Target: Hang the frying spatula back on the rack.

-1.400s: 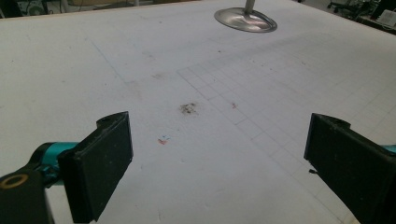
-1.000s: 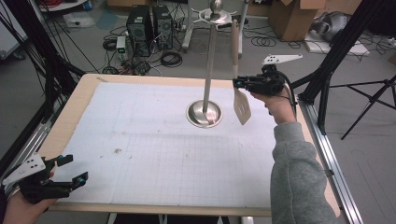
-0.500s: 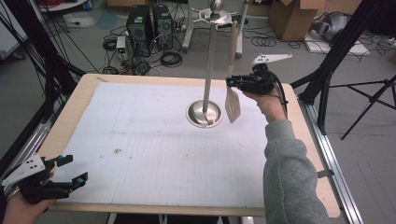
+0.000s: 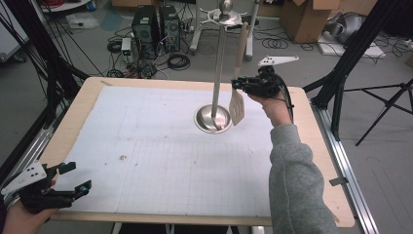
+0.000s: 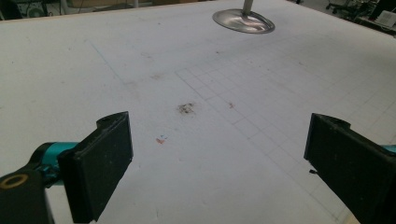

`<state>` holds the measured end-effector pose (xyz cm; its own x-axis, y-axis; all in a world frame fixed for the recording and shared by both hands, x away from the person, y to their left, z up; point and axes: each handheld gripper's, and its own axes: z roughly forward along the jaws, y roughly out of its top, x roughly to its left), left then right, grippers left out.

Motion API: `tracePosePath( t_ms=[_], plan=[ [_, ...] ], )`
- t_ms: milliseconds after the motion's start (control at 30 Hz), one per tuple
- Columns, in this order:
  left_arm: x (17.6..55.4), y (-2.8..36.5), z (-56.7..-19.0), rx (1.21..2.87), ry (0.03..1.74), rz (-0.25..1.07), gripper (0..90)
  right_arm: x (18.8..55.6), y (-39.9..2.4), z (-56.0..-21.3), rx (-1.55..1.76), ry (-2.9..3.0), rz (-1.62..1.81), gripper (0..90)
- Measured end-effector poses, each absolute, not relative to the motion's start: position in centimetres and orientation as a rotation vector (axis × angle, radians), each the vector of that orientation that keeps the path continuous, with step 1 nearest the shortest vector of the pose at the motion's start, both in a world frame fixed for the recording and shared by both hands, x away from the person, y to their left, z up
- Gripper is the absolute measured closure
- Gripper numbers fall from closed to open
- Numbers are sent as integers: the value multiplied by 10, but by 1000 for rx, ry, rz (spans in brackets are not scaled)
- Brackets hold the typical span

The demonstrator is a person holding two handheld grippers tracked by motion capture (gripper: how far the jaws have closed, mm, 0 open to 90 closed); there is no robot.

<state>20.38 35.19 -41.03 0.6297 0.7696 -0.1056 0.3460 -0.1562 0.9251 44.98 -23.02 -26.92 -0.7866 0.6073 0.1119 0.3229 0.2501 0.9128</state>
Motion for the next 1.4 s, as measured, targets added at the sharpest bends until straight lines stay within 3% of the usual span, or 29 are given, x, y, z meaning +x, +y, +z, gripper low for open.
tracePosePath(
  t_ms=[600, 833, 1100, 1200, 1400],
  plan=[
    [205, 351, -411, 1764, 911, 476, 83, 449, -226, -272, 883, 2228, 1530, 738],
    [206, 350, -411, 1761, 909, 477, 82, 447, -225, -272, 896, 2211, 1497, 527],
    [210, 347, -411, 1769, 901, 468, 82, 439, -222, -272, 916, 2178, 1450, 192],
    [213, 345, -412, 1773, 896, 461, 82, 434, -225, -276, 918, 2141, 1474, 141],
    [220, 339, -412, 1780, 883, 453, 82, 426, -228, -285, 905, 2160, 1476, 139]
  ],
)
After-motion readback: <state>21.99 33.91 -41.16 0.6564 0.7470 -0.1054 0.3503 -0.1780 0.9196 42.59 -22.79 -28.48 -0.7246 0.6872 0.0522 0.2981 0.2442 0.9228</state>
